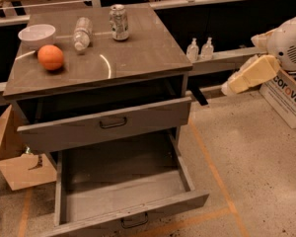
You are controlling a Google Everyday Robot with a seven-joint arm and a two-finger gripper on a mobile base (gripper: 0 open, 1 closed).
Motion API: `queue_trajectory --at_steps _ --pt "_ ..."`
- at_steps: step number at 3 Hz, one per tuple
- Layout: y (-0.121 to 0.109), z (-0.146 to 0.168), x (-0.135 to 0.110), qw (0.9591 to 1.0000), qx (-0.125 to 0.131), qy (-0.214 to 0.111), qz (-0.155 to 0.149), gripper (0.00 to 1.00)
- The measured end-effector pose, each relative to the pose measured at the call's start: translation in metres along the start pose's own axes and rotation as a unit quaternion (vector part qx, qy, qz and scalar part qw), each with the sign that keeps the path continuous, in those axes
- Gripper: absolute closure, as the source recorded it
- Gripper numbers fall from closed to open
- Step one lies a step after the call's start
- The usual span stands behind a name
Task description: Place 7up can into middle drawer
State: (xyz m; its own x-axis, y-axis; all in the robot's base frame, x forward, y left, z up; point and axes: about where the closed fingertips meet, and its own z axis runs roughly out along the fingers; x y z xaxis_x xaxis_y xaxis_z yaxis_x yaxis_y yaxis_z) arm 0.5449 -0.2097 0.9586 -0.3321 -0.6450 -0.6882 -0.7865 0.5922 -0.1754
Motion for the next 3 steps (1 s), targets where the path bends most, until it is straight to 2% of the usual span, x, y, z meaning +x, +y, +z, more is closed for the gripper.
queue_trajectory --at_steps 1,2,3 --pt "-0.035 0.039 -0.027 0.9931 0.006 -0.108 0.045 0.0" --pt "-0.087 0.073 -0.066 0.9772 0.031 -0.201 0.061 0.0" --pt "-0.125 0.105 -0.112 0.9692 0.045 -0.237 0.052 0.0"
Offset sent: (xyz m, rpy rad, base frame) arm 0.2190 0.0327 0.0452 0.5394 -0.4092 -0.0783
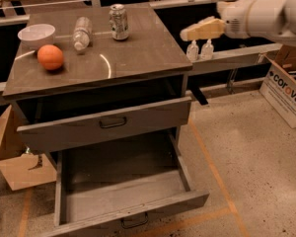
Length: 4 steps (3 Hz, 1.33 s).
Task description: Place 7up can into middle drawer
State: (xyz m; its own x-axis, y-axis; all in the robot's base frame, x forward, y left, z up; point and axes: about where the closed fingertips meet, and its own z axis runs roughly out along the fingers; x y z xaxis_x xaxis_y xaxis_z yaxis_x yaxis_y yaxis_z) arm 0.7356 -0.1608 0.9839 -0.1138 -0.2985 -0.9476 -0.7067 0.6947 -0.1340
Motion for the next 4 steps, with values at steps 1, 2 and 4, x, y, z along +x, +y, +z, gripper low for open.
queue_trajectory --at_steps 1,2,4 --pt "-0.005 0.072 -0.019 0.9997 -0.024 0.001 -0.009 0.0" --pt "0.02 0.149 -0.045 0.9966 -0.078 0.008 -0.024 0.0" --pt "0.018 0.159 -0.04 0.9977 -0.066 0.004 -0.013 0.0"
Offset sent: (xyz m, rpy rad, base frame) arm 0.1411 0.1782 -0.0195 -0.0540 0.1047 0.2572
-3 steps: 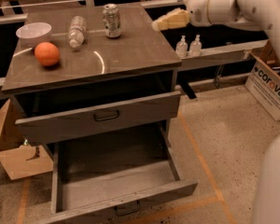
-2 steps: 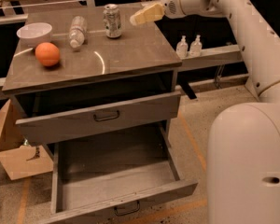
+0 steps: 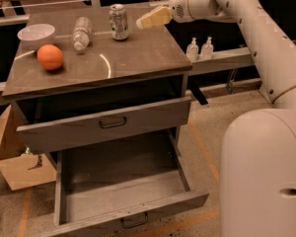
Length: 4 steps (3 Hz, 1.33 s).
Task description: Place 7up can into middle drawer
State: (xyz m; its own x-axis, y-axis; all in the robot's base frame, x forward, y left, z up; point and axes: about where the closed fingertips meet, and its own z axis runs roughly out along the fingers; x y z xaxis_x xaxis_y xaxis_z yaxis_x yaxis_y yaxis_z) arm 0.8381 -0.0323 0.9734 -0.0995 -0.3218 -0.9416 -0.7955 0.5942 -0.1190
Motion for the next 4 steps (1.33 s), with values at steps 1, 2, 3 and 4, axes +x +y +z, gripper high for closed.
queue_trajectory --at_steps 1,2,3,4 --pt "-0.008 0.033 0.013 0.9992 0.031 -0.012 0.022 0.0" --pt "-0.012 0.061 0.023 0.998 0.043 -0.023 0.04 0.0" --pt "-0.016 0.084 0.029 0.9966 0.05 -0.033 0.056 0.0" --pt "-0.02 0.108 0.036 0.9949 0.061 -0.037 0.071 0.0"
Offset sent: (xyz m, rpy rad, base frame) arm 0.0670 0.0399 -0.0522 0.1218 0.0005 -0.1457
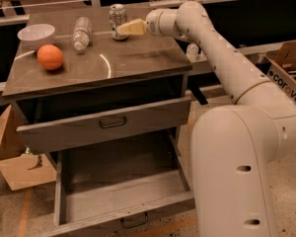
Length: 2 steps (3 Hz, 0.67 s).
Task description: Place 7up can into middle drawer
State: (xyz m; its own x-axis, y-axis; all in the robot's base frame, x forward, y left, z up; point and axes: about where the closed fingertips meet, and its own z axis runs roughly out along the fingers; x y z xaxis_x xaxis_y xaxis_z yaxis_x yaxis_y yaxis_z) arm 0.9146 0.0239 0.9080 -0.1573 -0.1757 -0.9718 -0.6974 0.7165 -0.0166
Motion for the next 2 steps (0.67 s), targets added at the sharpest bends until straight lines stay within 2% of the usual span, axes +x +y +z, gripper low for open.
queue_trajectory --at_steps 2 --pt "0.021 0.051 0.002 0.9992 -0.034 -0.009 -0.017 0.0"
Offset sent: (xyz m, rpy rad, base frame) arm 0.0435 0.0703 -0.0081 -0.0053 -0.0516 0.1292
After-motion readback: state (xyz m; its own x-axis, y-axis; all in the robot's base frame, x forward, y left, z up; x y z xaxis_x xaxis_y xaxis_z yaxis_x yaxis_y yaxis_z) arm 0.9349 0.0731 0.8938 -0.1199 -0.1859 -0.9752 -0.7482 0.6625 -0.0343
